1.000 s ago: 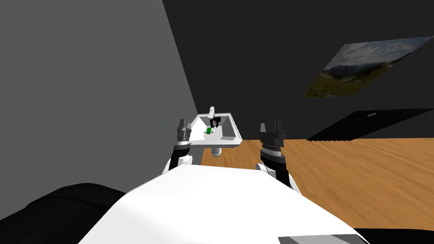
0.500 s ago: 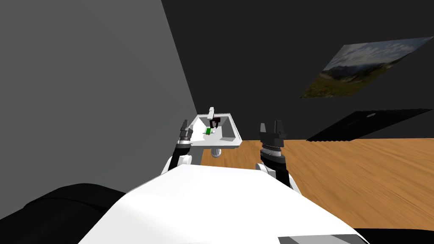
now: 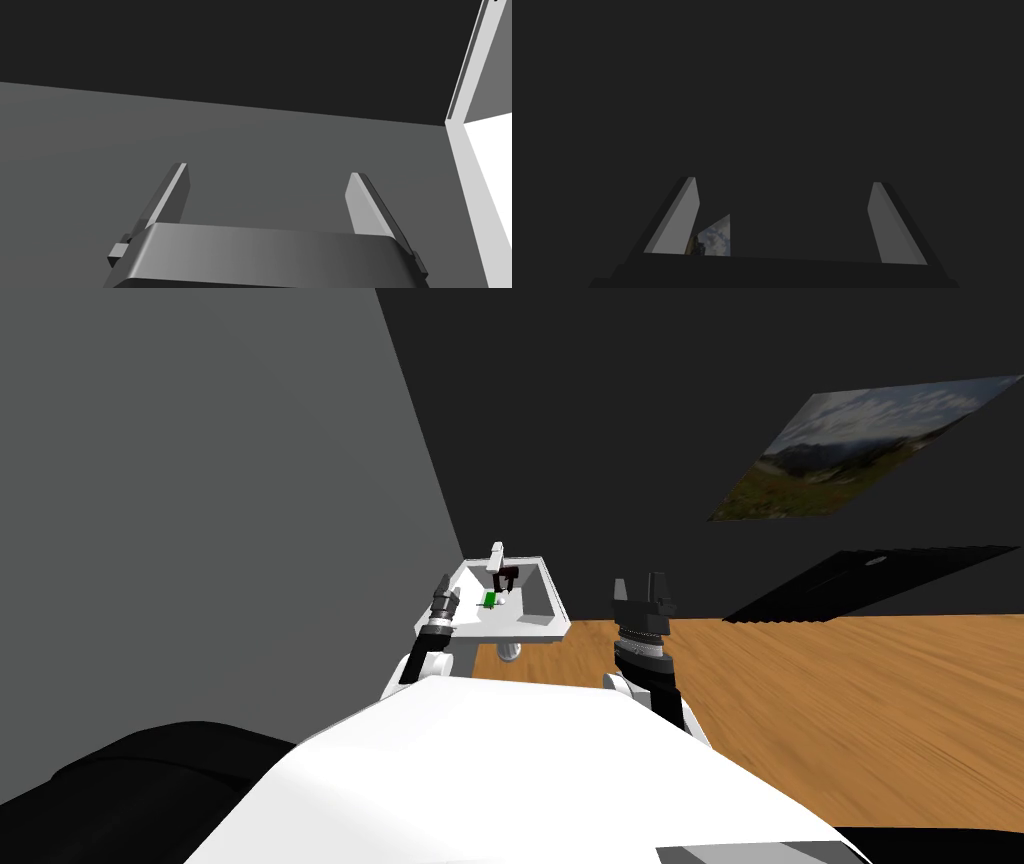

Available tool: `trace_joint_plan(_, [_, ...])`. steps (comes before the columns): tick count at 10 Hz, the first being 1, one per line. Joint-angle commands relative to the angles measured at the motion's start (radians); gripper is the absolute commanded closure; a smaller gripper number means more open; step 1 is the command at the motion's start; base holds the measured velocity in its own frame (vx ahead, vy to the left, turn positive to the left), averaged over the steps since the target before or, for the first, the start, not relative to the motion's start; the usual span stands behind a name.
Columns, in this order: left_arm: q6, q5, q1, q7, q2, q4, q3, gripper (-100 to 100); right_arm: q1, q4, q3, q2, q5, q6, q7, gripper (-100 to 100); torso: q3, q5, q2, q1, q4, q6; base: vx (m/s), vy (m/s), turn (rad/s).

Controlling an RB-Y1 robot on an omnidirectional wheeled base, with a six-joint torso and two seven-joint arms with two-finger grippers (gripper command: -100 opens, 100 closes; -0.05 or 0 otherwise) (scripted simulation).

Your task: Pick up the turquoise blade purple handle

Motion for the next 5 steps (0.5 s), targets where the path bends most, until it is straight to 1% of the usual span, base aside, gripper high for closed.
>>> trace_joint_plan(1, [0.050, 0.010, -0.014, 0.009, 0.009, 0.027, 0.003, -100, 0.000, 0.000, 0.000, 0.000, 0.000, 0.000, 0.000, 0, 0.000, 0.000, 0.000, 0.000, 0.000, 0.000, 0.044, -0.016, -0.009])
trace_joint_plan(4, [0.157, 0.027, -0.038, 0.022, 0.018, 0.062, 0.004, -100, 0.000, 0.000, 0.000, 0.000, 0.000, 0.000, 0.000, 0, 0.000, 0.000, 0.000, 0.000, 0.000, 0.000, 0.046, -0.019, -0.010])
trace_joint_plan(5, [0.181, 0.033, -0.047, 0.027, 0.021, 0.075, 0.004, -100, 0.000, 0.000, 0.000, 0.000, 0.000, 0.000, 0.000, 0, 0.000, 0.000, 0.000, 0.000, 0.000, 0.000, 0.052, -0.021, -0.005])
